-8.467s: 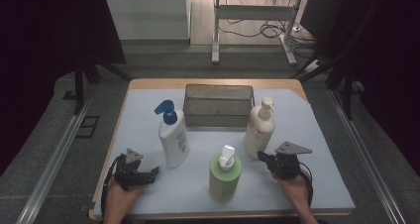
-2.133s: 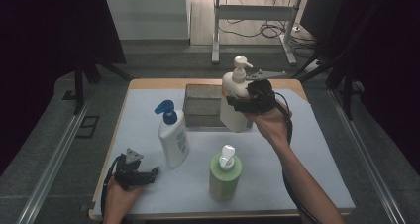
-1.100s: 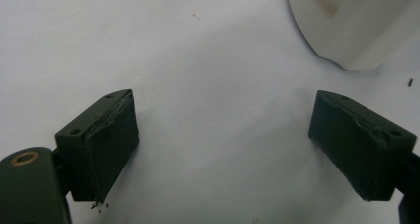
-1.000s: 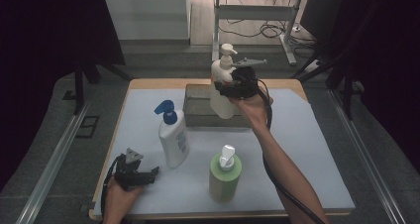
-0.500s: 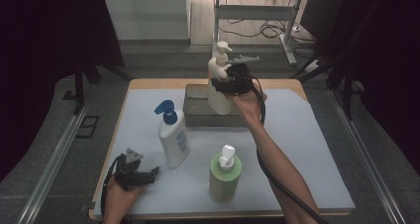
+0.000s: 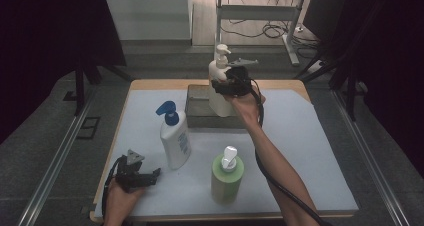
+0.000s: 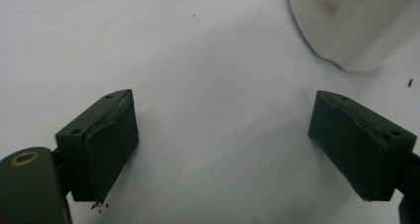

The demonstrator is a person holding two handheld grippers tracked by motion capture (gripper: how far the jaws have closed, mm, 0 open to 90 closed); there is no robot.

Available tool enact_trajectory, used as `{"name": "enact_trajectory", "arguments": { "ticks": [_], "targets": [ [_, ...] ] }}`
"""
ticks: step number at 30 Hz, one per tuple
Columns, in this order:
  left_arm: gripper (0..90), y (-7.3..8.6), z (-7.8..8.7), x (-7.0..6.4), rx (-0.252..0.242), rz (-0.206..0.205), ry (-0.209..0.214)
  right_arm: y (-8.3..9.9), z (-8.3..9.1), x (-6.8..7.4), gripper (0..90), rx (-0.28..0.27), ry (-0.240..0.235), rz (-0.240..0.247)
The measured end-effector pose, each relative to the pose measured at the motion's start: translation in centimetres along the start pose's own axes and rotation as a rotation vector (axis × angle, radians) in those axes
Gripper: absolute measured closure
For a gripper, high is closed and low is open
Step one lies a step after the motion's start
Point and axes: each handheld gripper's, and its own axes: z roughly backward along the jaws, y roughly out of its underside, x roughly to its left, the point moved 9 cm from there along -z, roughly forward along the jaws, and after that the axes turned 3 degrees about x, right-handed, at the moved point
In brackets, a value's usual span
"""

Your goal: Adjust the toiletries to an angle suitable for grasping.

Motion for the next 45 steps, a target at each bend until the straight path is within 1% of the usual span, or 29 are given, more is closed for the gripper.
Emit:
{"name": "enact_trajectory", "arguments": {
  "ticks": [5, 8, 13, 17, 23, 33, 38, 45],
  "targets": [
    [11.5, 0.0, 0.0, 0.0, 0.001, 0.000, 0.000, -0.1, -0.3, -0.2, 37.8, -0.006, 0.006, -0.007],
    [11.5, 0.0, 0.0, 0.0, 0.001, 0.000, 0.000, -0.2, -0.6, -0.2, 37.8, -0.007, 0.010, 0.000],
    [11.5, 0.0, 0.0, 0.0, 0.000, -0.002, -0.001, 0.3, -1.4, -0.2, 37.8, 0.012, 0.012, -0.003],
    [11.5, 0.0, 0.0, 0.0, 0.001, -0.002, 0.000, 0.5, -1.9, -0.2, 37.8, 0.015, 0.014, -0.006],
    [11.5, 0.0, 0.0, 0.0, 0.001, -0.002, -0.001, 1.3, -2.8, -0.1, 37.7, 0.027, 0.015, 0.000],
    [11.5, 0.0, 0.0, 0.0, 0.001, -0.002, 0.000, 2.8, -3.6, -0.1, 37.5, 0.041, 0.012, -0.008],
    [11.5, 0.0, 0.0, 0.0, 0.001, -0.002, -0.001, 3.5, -3.9, -0.2, 37.3, 0.049, 0.012, -0.012],
    [11.5, 0.0, 0.0, 0.0, 0.000, -0.001, -0.001, 4.6, -4.2, -0.3, 36.7, 0.064, 0.017, -0.001]
  ]
}}
